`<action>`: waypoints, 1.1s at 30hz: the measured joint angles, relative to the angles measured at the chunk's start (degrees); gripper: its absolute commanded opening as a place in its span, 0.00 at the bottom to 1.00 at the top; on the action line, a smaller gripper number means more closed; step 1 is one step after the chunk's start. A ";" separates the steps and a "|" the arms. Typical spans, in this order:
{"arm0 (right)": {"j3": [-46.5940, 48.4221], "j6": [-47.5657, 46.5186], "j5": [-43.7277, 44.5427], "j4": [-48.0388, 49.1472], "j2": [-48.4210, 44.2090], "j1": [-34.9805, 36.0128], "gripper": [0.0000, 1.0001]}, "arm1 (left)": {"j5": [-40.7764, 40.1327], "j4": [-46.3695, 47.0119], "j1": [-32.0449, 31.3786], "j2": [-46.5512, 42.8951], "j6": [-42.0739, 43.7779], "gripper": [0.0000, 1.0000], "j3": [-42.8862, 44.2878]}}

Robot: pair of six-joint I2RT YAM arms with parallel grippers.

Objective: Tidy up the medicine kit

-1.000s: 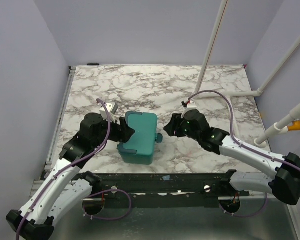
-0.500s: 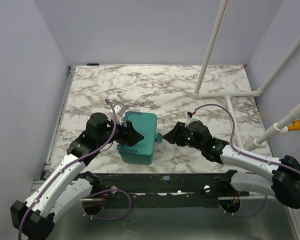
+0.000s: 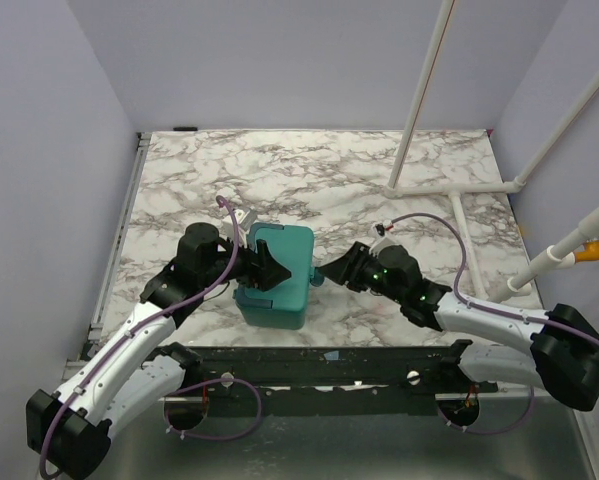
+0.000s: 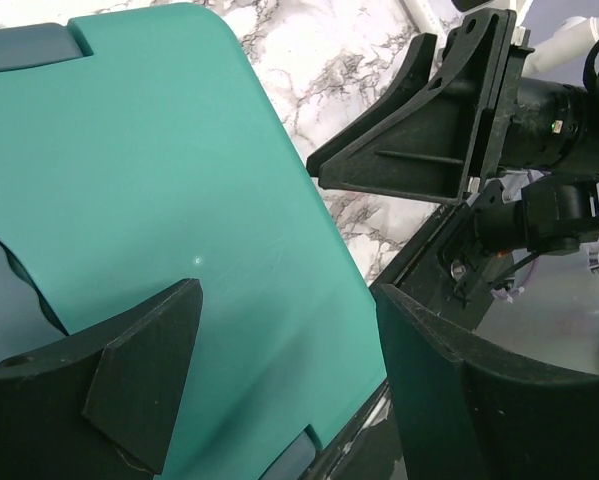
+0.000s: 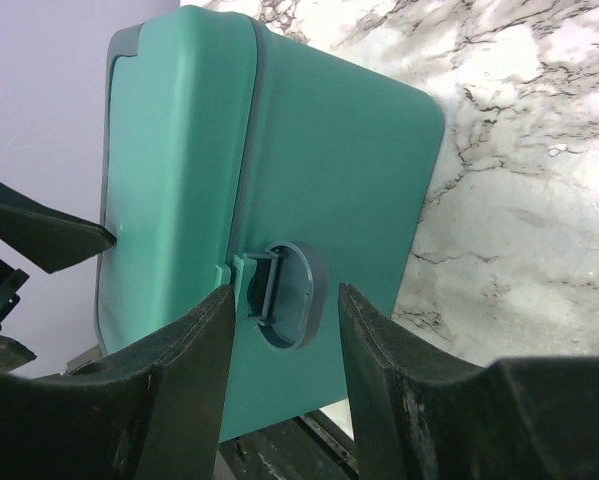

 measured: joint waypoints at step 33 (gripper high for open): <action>-4.42 7.37 -2.84 14.60 6.25 0.00 0.35 | 0.22 2.10 0.02 0.50 -0.04 0.73 -0.70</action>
